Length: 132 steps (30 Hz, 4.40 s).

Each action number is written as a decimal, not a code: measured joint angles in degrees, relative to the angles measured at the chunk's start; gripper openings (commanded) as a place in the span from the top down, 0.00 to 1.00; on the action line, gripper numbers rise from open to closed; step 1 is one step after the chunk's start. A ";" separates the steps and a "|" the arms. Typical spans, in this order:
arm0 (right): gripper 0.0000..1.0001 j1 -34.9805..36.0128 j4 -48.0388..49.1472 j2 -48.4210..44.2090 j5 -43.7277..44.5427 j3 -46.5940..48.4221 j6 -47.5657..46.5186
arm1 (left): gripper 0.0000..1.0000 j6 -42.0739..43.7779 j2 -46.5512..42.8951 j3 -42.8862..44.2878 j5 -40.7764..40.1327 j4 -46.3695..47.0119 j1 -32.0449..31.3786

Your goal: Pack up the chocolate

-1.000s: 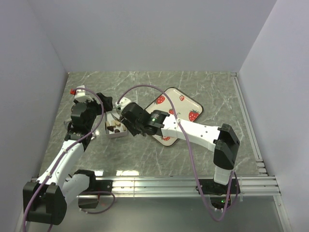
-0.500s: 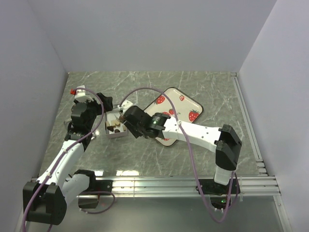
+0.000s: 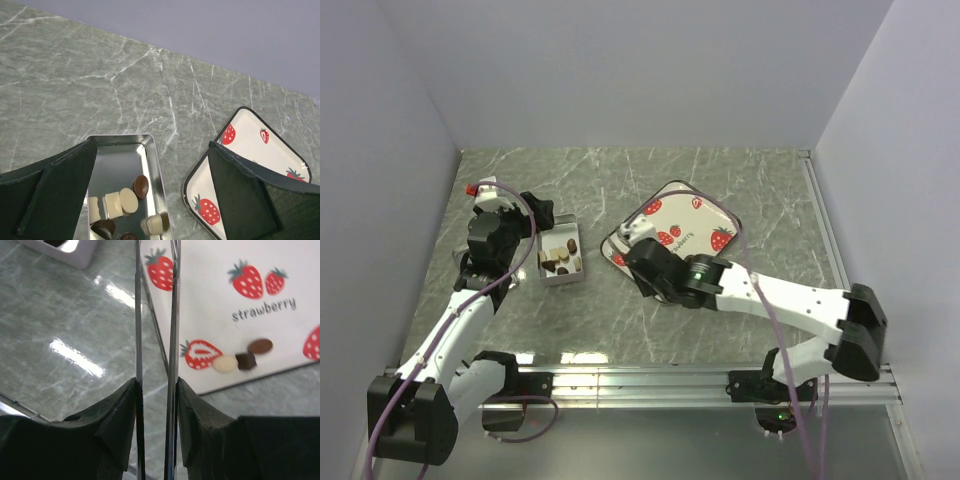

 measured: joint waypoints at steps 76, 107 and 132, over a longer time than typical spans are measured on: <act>0.55 -9.22 -13.75 -19.50 3.15 -21.07 19.63 | 0.00 0.15 0.31 -0.02 0.17 0.37 -0.13; 0.68 -10.36 -14.67 -19.43 3.78 -21.38 20.55 | 0.01 0.15 -0.13 -0.02 0.17 0.37 -0.13; 0.69 -10.36 -14.95 -18.25 6.91 -15.19 16.35 | 0.01 0.13 -0.13 0.00 0.17 0.37 -0.13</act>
